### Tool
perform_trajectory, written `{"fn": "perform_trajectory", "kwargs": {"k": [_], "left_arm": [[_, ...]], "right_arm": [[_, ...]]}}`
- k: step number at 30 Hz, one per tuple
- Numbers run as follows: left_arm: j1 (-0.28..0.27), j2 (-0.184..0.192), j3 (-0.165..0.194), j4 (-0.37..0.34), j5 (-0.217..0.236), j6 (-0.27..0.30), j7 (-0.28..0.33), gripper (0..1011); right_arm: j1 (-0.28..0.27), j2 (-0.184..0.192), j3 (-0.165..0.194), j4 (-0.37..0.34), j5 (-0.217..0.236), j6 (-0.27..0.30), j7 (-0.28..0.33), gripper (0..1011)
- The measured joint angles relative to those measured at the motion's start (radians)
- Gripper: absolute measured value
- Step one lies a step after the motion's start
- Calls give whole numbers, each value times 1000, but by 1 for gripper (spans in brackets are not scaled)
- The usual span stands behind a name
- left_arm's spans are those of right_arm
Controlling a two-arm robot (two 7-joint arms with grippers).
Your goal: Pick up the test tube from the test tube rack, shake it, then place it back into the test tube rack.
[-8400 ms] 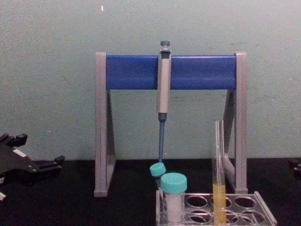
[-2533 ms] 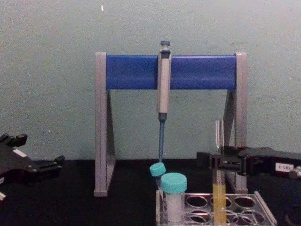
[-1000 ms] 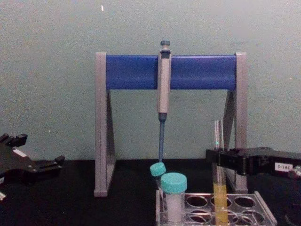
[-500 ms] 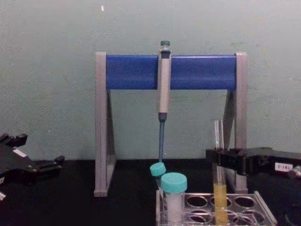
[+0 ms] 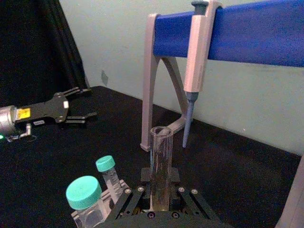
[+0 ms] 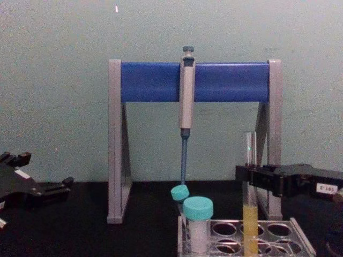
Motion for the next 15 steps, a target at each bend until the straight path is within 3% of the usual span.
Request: {"fn": "perform_trajectory", "kwargs": {"k": [15], "left_arm": [[0,0,0,0,0,0,0,1010]], "right_arm": [[-36,28,13,-66,-32,-75,3,220]]}}
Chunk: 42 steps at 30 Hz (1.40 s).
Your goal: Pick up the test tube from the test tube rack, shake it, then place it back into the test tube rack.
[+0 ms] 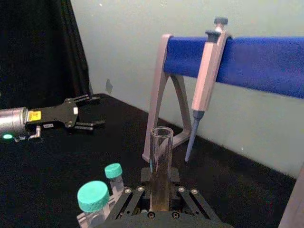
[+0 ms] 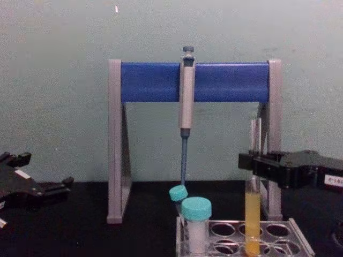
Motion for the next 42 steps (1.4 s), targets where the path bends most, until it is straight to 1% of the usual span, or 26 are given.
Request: {"fn": "perform_trajectory", "kwargs": {"k": [6,16,22,32,42], "left_arm": [[0,0,0,0,0,0,0,1010],[0,0,0,0,0,0,0,1010],[0,0,0,0,0,0,0,1010],[0,0,0,0,0,0,0,1010],[0,0,0,0,0,0,0,1010]], "right_arm": [[-15,8,15,-37,-16,-21,-9,220],[-39,22,42,-94,-12,-41,-7,220],[-48,25,58,-127,-9,-43,-17,220],[-54,27,67,-149,-7,-36,-26,220],[-53,26,73,-145,-13,-33,-38,220]]}}
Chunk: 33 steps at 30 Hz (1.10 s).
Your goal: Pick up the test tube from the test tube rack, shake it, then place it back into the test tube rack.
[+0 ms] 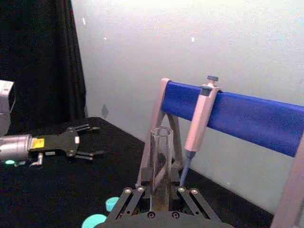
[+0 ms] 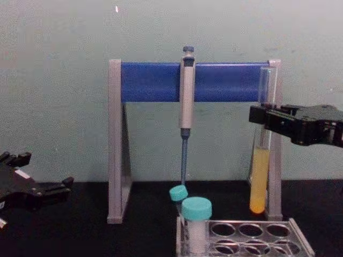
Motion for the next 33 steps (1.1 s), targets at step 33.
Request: {"fn": "perform_trajectory", "kwargs": {"k": [33], "left_arm": [[0,0,0,0,0,0,0,1010]], "right_arm": [[-137,81,27,-147,15,-8,38,220]]}}
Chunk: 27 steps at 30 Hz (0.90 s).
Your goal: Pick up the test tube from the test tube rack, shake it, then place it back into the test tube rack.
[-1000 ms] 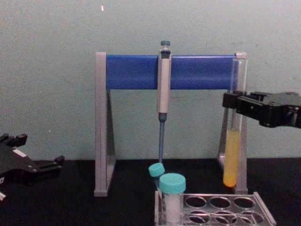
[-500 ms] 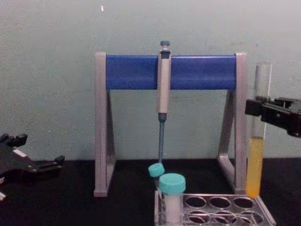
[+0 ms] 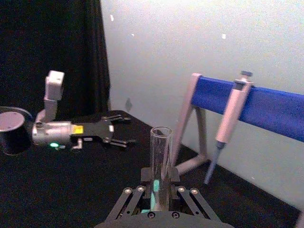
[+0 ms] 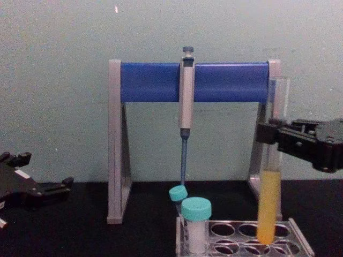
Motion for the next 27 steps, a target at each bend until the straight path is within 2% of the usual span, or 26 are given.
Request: {"fn": "perform_trajectory", "kwargs": {"k": [8,13,21,23,27], "left_arm": [[0,0,0,0,0,0,0,1009],[0,0,0,0,0,0,0,1009],[0,0,0,0,0,0,0,1010],[0,0,0,0,0,0,0,1010],[0,0,0,0,0,0,0,1010]], "right_arm": [[54,-35,-42,36,-9,0,11,220],[102,-74,-59,88,-24,-8,1,220],[150,-133,-64,160,-58,-26,-50,220],[157,-154,-57,181,-81,-32,-87,220],[158,-171,-44,190,-100,-32,-122,220]]}}
